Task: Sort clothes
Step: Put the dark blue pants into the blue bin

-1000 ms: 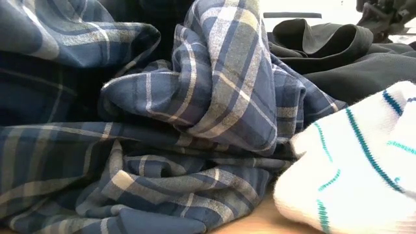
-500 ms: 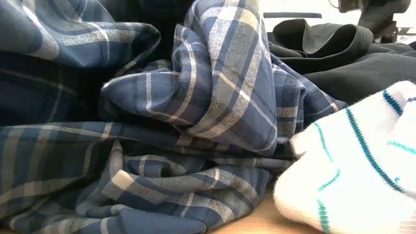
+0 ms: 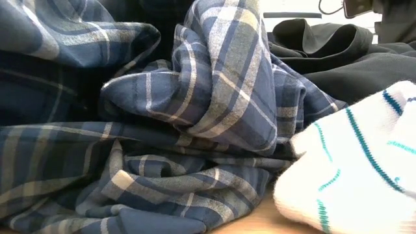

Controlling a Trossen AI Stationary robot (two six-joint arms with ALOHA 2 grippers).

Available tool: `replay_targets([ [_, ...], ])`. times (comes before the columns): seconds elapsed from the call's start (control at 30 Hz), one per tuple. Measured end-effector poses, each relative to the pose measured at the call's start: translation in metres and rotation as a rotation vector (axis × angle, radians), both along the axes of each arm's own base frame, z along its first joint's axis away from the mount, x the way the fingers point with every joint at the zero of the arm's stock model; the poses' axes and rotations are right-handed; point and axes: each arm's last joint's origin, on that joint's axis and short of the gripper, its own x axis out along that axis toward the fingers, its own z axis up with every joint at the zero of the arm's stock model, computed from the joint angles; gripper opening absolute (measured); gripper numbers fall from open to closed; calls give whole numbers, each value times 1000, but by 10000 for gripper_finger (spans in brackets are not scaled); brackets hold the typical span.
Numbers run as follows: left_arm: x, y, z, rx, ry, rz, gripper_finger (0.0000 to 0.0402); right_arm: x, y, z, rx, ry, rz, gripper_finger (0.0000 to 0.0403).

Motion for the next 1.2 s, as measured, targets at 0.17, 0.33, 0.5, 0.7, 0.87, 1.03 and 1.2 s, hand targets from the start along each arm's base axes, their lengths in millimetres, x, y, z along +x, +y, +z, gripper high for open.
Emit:
replay_targets([
  [0.17,0,0,0,0,0,0,133,14,7,-9,-40,10,60,111],
  [0.33,0,0,0,0,0,0,133,32,13,-19,-135,-15,151,157],
  [0.5,0,0,0,0,0,0,133,52,16,-36,-229,10,229,198],
  [0.7,0,0,0,0,0,0,133,79,18,-59,-216,29,312,185],
  [0.87,0,0,0,0,0,0,133,85,13,-64,-163,43,345,37],
  [1.03,0,0,0,0,0,0,133,82,10,-47,-144,-14,338,12],
  [1.2,0,0,0,0,0,0,133,79,7,-3,-187,-134,304,7],
])
